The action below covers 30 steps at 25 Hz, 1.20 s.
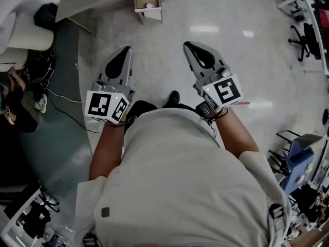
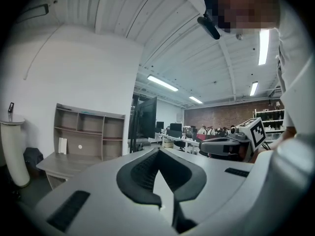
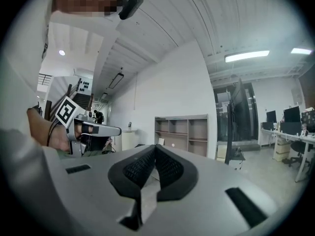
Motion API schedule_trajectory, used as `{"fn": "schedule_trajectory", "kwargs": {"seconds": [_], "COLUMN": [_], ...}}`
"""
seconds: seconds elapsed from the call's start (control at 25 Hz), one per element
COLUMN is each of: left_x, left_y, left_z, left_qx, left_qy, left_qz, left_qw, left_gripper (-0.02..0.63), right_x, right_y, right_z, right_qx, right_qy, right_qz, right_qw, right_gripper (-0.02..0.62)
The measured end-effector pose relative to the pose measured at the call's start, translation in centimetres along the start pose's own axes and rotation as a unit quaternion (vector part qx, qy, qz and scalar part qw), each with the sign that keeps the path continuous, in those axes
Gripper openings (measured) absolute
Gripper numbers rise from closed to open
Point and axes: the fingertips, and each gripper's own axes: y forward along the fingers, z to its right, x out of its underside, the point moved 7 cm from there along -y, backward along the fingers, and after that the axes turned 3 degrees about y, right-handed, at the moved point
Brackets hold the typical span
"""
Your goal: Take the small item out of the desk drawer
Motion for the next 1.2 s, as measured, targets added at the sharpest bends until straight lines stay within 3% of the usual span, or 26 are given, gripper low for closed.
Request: {"fn": "schedule_trajectory", "kwargs": {"seconds": [0.44,0.84,1.2], "left_x": [0.5,0.4,0.2], "left_y": [5.3,10.5,11.9], "left_z": [-4.3,-15.0,-24.8], "left_qx": [0.032,0.072,0.108], "left_qy": [-0.004,-0.004,-0.006], "left_qz": [-0.012,-0.013,-0.015], "left_qw": [0.9994,0.9973,0.994], "left_gripper": [0.015,0.015,0.015], "right_x": [1.5,0.1,-1.4], "right_y": [5.7,16.0,25.9], "right_z": [3.1,4.5,2.4], "right_qx": [0.006,0.048,0.053], "right_qy": [0.013,0.02,0.02], "right_qz": [-0.023,-0.04,-0.029], "right_qw": [1.0,0.998,0.998], "right_gripper": [0.017,0.017,0.017]}}
